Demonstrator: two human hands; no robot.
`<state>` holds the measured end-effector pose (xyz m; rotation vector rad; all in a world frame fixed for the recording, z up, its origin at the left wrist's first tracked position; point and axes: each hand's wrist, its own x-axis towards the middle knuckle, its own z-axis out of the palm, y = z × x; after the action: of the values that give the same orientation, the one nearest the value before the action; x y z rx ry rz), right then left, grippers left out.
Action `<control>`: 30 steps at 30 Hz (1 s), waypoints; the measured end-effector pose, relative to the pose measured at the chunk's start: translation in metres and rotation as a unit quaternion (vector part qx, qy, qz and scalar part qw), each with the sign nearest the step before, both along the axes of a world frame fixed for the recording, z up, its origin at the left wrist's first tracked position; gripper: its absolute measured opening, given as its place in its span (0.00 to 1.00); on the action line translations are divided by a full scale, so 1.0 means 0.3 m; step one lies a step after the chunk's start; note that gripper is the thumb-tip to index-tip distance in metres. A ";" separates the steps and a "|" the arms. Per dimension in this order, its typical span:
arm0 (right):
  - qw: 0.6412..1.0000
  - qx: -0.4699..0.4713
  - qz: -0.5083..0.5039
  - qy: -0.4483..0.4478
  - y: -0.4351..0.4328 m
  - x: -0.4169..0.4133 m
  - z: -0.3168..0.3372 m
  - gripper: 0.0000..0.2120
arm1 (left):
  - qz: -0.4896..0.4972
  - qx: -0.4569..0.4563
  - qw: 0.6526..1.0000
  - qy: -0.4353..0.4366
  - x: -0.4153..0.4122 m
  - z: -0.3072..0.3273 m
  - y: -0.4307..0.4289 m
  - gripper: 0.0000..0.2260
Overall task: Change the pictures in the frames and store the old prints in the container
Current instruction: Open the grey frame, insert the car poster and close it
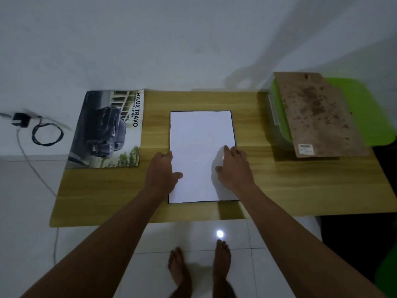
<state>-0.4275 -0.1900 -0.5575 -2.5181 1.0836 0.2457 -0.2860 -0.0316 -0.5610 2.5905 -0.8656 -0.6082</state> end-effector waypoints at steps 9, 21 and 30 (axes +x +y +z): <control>0.999 -0.023 -0.043 -0.019 -0.007 -0.017 -0.011 0.35 | 0.043 -0.033 0.998 -0.013 0.002 -0.017 -0.001 0.24; 0.994 0.041 -0.070 -0.072 -0.033 -0.009 -0.007 0.35 | 0.137 -0.094 0.986 -0.018 -0.009 0.018 -0.002 0.10; 0.984 0.077 -0.115 -0.113 -0.051 0.021 0.004 0.28 | 0.241 -0.219 0.875 0.359 0.056 0.074 0.019 0.13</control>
<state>-0.4213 -0.2054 -0.5564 -2.1997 1.2000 -0.0200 -0.2692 -0.0259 -0.5389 1.8228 -0.0782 -0.9795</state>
